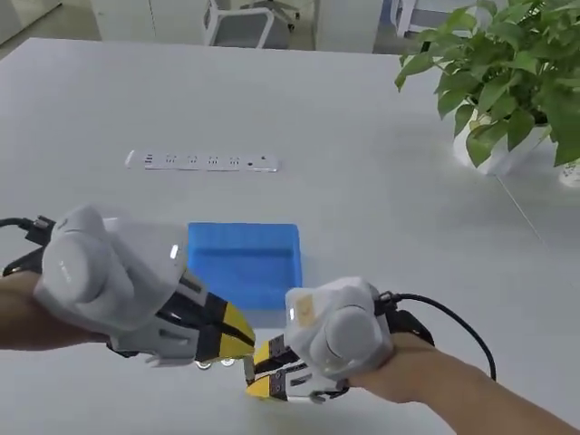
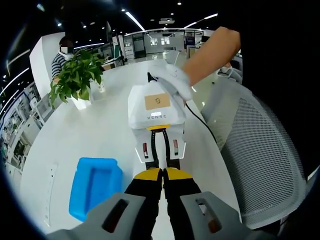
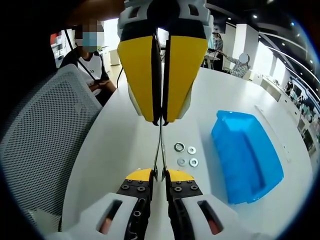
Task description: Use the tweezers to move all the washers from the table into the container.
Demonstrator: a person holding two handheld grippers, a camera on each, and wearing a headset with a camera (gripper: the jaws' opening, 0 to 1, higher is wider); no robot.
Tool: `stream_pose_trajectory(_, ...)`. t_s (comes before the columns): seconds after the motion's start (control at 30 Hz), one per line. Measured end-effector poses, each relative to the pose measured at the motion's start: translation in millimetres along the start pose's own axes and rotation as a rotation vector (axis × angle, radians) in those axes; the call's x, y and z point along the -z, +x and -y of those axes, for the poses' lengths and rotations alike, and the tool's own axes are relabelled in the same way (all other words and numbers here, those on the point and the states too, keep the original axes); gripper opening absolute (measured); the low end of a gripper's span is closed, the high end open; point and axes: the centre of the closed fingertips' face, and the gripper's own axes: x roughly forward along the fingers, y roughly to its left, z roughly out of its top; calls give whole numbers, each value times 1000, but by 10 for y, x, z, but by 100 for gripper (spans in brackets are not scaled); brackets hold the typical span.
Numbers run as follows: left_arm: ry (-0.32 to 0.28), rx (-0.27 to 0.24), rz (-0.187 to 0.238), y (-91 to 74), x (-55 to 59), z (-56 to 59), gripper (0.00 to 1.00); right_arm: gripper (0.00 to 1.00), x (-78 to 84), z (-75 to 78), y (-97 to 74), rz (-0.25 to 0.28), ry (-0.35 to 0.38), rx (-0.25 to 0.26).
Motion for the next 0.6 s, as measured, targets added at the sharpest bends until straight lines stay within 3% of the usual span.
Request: stream_pose_trajectory(0.6,-54,14,30,46,100,-26,6,12,2,11,-10,4,8,8)
